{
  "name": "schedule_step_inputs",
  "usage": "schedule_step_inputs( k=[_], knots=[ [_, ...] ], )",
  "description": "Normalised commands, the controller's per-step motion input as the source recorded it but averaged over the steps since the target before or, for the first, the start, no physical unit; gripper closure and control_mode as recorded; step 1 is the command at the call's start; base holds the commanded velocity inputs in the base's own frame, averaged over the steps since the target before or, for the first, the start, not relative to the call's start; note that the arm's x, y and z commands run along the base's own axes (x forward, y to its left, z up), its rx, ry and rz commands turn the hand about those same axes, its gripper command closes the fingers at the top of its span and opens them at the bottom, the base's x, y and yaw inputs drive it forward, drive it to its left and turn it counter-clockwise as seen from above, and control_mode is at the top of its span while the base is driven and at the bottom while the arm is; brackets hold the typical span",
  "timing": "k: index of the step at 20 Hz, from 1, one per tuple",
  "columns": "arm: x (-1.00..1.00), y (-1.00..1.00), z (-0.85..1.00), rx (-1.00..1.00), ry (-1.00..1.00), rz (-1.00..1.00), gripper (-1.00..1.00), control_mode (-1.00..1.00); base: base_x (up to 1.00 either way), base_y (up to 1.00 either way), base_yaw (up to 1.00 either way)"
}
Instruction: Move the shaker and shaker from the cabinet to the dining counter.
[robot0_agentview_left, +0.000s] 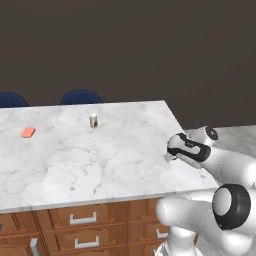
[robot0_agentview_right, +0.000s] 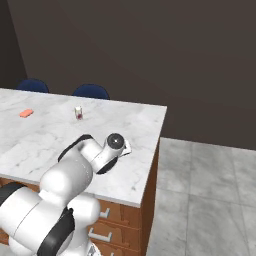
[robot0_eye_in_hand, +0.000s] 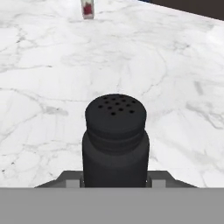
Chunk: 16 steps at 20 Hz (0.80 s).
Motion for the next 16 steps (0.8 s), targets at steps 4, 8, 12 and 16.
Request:
schedule_step_inputs(
  k=[4, 8, 12, 16],
  knots=[
    [0.0, 0.0, 0.0, 0.06, -0.03, 0.12, 1.0, -1.0, 0.0, 0.0, 0.0],
    [0.0, 0.0, 0.0, 0.06, -0.05, 0.12, 1.0, -1.0, 0.0, 0.0, 0.0],
    [0.0, 0.0, -0.01, 0.07, 0.0, 0.11, 1.0, -1.0, 0.0, 0.0, 0.0],
    [0.0, 0.0, 0.0, 0.07, 0.0, 0.09, 1.0, -1.0, 0.0, 0.0, 0.0]
  ],
)
